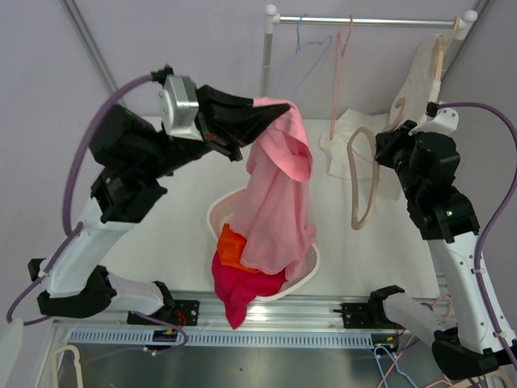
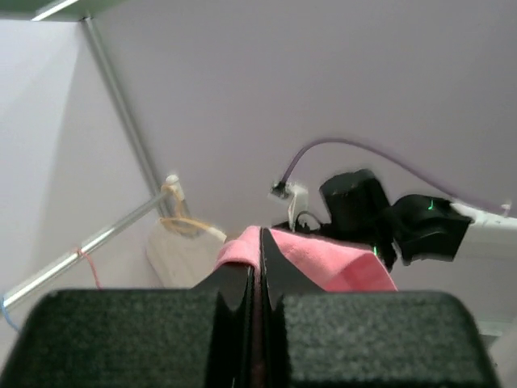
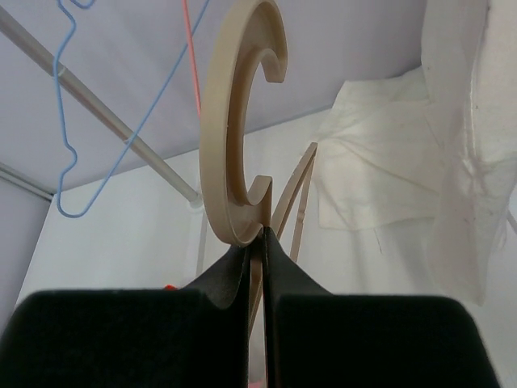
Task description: Remove the t-shirt from the hanger
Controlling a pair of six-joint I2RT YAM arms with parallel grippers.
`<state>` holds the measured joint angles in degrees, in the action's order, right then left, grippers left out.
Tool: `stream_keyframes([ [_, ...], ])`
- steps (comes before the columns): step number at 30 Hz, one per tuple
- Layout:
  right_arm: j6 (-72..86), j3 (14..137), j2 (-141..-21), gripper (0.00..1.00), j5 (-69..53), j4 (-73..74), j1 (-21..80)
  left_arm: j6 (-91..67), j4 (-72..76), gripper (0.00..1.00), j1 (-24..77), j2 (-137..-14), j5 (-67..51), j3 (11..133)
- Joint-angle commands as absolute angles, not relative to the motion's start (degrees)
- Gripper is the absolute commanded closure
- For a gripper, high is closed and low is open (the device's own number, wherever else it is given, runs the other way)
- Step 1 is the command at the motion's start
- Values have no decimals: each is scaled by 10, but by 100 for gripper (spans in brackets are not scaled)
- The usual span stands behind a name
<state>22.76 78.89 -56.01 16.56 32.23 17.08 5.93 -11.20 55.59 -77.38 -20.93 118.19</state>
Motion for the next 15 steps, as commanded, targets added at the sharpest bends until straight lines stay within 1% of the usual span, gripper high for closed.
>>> stream_keyframes([
  [1,196,839,-569,100,178,262,171,41,-54,99,550,-691,-140,1001],
  [2,190,849,-574,100,178,265,171,33,15,100,550,-668,-115,951],
  [3,187,859,-580,100,181,268,170,24,56,100,548,-644,-90,851],
  [4,182,870,-591,100,185,272,170,7,95,100,548,-589,-67,798],
  [5,178,885,-596,100,185,272,171,-3,140,99,548,-556,-16,638],
  [6,175,890,-599,100,185,272,171,-26,220,100,548,-525,15,588],
  [7,167,895,-603,100,187,272,171,-63,241,99,548,-493,49,547],
  [8,161,898,-605,100,185,259,171,-78,251,99,548,-436,85,443],
  [10,145,898,-606,100,187,238,170,-123,220,99,548,-393,112,391],
  [11,124,891,-609,100,186,206,170,-137,198,99,548,-369,125,339],
  [14,88,881,-632,100,188,143,165,-207,134,99,549,-357,141,263],
  [15,80,882,-641,100,185,132,163,-259,119,99,548,-366,165,231],
])
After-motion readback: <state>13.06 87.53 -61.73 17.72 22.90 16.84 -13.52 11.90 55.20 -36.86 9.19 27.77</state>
